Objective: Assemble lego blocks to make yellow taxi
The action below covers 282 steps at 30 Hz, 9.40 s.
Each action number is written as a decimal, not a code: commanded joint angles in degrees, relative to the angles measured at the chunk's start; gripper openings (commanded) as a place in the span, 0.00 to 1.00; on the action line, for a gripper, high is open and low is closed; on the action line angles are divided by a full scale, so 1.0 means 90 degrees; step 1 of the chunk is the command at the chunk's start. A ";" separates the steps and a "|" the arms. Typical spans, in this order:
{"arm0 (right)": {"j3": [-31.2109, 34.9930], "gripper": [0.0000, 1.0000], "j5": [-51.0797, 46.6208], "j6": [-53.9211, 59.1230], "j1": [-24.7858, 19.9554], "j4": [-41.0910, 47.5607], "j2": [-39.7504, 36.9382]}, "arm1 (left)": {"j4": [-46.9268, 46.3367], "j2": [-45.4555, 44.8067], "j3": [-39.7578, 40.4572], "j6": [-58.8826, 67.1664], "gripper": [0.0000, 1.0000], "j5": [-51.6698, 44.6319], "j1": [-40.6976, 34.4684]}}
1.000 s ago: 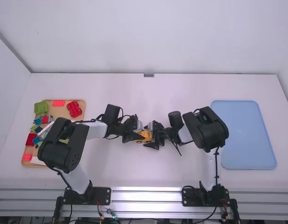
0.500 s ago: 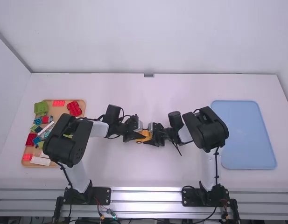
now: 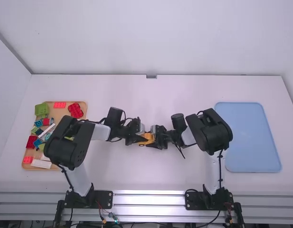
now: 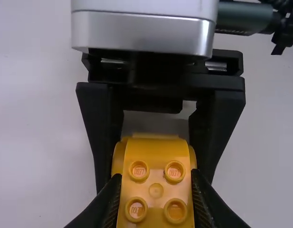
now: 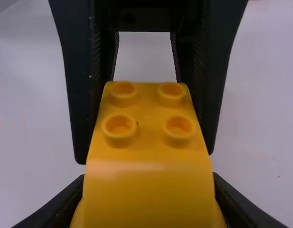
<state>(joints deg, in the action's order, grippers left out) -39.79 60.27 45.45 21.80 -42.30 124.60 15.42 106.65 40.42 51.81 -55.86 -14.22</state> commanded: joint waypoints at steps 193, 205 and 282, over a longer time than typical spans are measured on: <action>-0.0206 0.47 -0.5190 -0.2905 -0.5948 0.3922 -0.2800 | -0.1117 -0.6292 -0.1025 -0.4993 0.99 0.5141 0.2293; -0.0199 0.99 -0.5918 -0.3400 -0.5746 0.4388 -0.3062 | -0.0971 -0.6292 -0.1025 -0.5663 0.99 0.5146 0.2322; 0.4421 0.00 -0.6697 -0.5050 -0.2422 0.4700 -1.3711 | -0.1713 -1.1850 -0.4492 -0.5757 0.00 0.6206 0.1580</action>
<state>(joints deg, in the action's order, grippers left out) -0.62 0.08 0.30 0.03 -0.36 2.15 0.21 0.36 0.58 -0.40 -0.14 0.10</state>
